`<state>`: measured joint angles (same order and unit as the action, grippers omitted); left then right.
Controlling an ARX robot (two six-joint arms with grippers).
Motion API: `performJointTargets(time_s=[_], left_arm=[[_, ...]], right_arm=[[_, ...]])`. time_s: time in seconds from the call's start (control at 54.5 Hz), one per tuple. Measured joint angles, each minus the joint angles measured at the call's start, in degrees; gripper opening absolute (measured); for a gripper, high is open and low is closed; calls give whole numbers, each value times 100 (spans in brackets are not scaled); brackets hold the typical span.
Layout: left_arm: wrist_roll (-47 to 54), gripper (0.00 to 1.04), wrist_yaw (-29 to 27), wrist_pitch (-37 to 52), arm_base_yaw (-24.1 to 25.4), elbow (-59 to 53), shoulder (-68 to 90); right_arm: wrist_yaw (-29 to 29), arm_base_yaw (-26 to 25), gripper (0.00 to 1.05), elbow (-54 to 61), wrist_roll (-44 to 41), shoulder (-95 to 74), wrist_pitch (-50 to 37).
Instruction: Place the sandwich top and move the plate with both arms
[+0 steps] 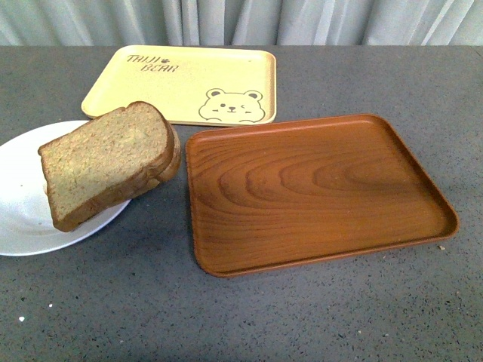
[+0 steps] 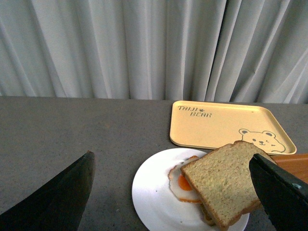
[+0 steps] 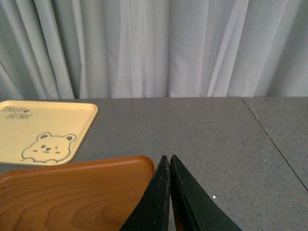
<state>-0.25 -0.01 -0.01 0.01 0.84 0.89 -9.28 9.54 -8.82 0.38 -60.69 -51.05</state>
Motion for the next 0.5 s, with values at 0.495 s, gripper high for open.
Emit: performJointTargets(time_s=[0.495], left_arm=[[0, 96, 0, 0, 0, 0, 0]], right_arm=[[872, -874, 2, 750, -4, 1604, 846]])
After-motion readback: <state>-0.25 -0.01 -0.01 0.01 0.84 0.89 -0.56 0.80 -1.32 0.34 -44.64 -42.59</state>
